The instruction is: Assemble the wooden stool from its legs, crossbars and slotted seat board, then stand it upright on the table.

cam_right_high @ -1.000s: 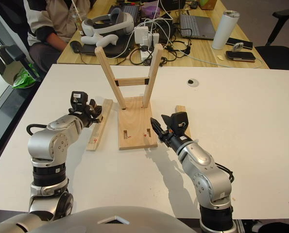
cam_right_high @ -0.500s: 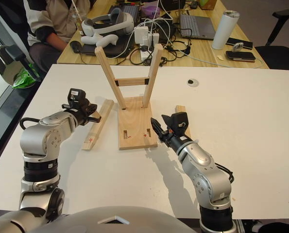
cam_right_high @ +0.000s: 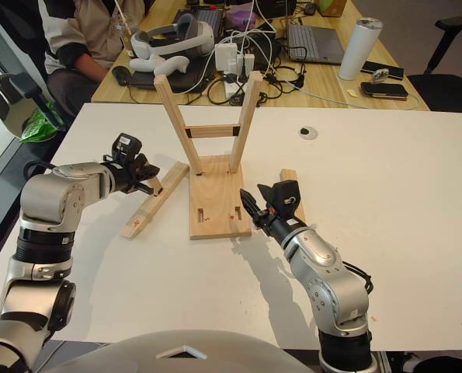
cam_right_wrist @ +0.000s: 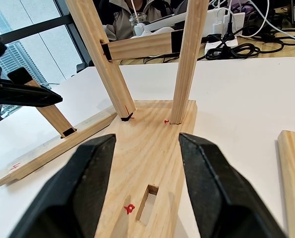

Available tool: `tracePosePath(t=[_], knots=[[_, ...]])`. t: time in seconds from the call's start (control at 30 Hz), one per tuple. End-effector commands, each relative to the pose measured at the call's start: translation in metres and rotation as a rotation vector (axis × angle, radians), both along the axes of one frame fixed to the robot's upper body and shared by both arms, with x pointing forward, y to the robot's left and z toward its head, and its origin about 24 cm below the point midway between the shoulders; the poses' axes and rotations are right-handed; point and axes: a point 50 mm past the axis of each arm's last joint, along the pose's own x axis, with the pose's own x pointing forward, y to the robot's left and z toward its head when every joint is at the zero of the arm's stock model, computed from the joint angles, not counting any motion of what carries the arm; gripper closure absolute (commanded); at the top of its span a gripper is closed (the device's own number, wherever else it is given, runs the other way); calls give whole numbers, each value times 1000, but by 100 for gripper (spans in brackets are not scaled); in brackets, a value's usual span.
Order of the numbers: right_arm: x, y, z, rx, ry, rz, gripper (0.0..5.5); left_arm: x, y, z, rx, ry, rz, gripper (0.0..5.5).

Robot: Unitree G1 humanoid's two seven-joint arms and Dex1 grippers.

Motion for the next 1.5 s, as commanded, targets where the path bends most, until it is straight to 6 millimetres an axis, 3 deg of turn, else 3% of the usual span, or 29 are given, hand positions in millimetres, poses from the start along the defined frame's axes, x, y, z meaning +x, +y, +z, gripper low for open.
tracePosePath(t=[0.03, 0.23, 0.5, 0.53, 0.77, 0.93, 1.0, 1.07, 1.33, 1.5], knots=[[-1, 1, 1, -5, -7, -7, 313, -4, -1, -20, 27, 137, -56, 511], [-1, 0, 0, -4, -7, -9, 313, 2, 2, -17, 49, 120, -57, 511], [-2, 0, 0, -6, -5, -8, 313, 4, 1, 2, 30, 5, 1, 511], [-2, 0, 0, -6, -5, -8, 313, 4, 1, 4, 18, -1, 9, 475], [-2, 0, -1, -6, -5, -8, 313, 5, 7, 22, -14, -60, 79, 381], [-4, -1, -2, -5, -4, -12, 313, 2, 13, 55, -41, -154, 91, 346], [-3, -1, -1, -4, -15, -19, 313, 10, 14, 82, -142, -298, 141, 346], [-1, 0, 2, -1, -45, -32, 313, 16, 13, 96, -246, -425, 215, 346], [6, 10, 8, 2, -127, -93, 313, 3, -23, 51, -266, -663, 460, 346], [9, 12, 3, 12, -110, -100, 313, 18, -29, 49, -219, -773, 512, 346]])
